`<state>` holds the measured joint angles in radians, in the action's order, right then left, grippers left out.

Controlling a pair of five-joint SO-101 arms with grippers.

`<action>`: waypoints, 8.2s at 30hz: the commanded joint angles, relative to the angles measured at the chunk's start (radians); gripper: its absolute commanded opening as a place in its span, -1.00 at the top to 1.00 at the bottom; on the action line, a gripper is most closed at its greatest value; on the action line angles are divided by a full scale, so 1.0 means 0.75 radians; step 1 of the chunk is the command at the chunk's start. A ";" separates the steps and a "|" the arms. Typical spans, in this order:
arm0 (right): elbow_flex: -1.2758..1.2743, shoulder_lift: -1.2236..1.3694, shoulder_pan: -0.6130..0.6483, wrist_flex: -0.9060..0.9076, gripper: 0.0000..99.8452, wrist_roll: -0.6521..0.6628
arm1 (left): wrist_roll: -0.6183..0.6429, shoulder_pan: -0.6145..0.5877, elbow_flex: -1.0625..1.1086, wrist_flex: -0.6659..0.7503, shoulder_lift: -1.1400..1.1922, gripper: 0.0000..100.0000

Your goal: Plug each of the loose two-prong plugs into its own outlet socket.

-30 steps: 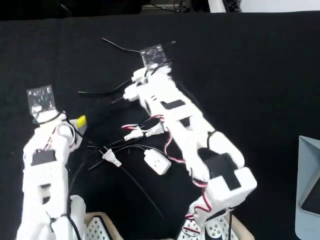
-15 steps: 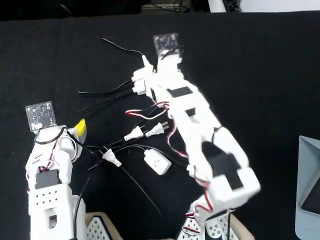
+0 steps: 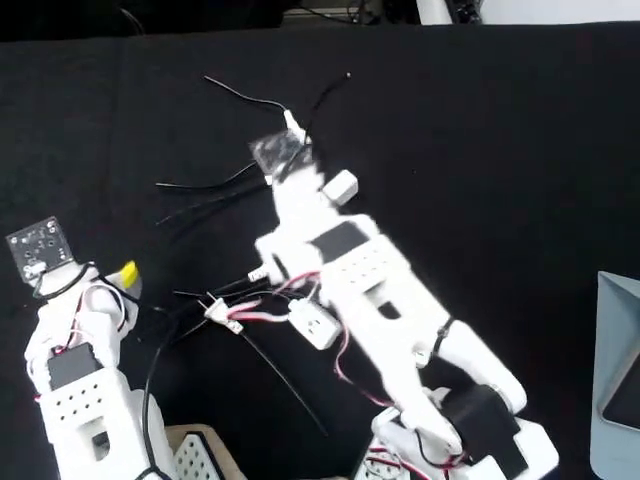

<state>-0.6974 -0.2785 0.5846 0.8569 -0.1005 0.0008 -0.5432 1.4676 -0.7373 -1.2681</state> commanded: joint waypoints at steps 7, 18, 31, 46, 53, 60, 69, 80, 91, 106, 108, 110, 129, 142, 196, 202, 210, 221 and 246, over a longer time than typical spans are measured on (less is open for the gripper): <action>-0.116 -0.060 -0.051 -0.090 0.69 0.329 | 0.008 -0.019 -0.050 -0.014 -0.018 0.43; -0.062 -0.054 -0.164 0.016 0.69 0.953 | 0.006 -0.019 -0.048 -0.016 -0.012 0.43; 0.547 0.425 -0.166 0.485 0.50 1.007 | -0.045 -0.017 -0.028 -0.010 -0.018 0.43; 0.715 0.815 -0.268 0.485 0.52 1.146 | -0.049 -0.017 -0.028 -0.014 -0.018 0.43; 0.744 0.823 -0.264 0.485 0.98 1.152 | -0.049 -0.017 -0.028 -0.014 -0.018 0.43; 0.817 0.764 -0.297 0.610 0.98 0.996 | -0.049 -0.017 -0.028 -0.014 -0.018 0.43; 0.664 0.379 -0.417 0.614 0.98 0.757 | -0.049 0.009 -0.026 -0.016 -0.018 0.43; 0.206 0.001 -0.608 0.307 0.98 0.436 | -0.049 0.009 -0.026 -0.016 -0.018 0.43; -0.173 0.005 -0.585 0.037 0.77 0.411 | -0.049 0.009 -0.026 -0.014 -0.018 0.43; -0.060 0.073 -0.540 0.080 0.67 0.505 | -0.049 0.009 -0.026 -0.014 -0.018 0.43; -0.021 0.146 -0.544 0.078 0.67 0.522 | -0.049 0.009 -0.026 -0.014 -0.018 0.43; 0.032 0.214 -0.544 0.086 0.67 0.524 | -0.049 0.009 -0.026 -0.014 -0.018 0.43; 0.216 0.339 -0.587 0.336 0.78 0.665 | -0.049 0.009 -0.026 -0.016 -0.018 0.43; 0.183 0.343 -0.587 0.348 0.78 0.710 | -0.049 0.009 -0.026 -0.016 -0.018 0.43; 0.275 0.400 -0.601 0.354 0.98 0.722 | -0.049 0.011 -0.024 -0.016 -0.016 0.43; 0.269 0.073 -0.550 0.499 0.98 0.694 | -0.041 0.032 -0.052 -0.004 -0.018 0.43; 0.111 -0.420 -0.325 0.481 0.98 0.401 | 0.012 0.296 -0.216 -0.006 -0.018 0.43; -0.406 -1.059 0.051 0.039 0.98 0.068 | 0.170 0.611 -0.412 -0.006 -0.012 0.43; -0.662 -1.304 0.205 -0.147 0.98 0.014 | 0.008 1.126 -0.429 -0.409 -0.487 0.43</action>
<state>-1.2006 -1.2436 0.7411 0.7587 -0.0821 0.0330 0.2317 1.1761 -0.9874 -1.5489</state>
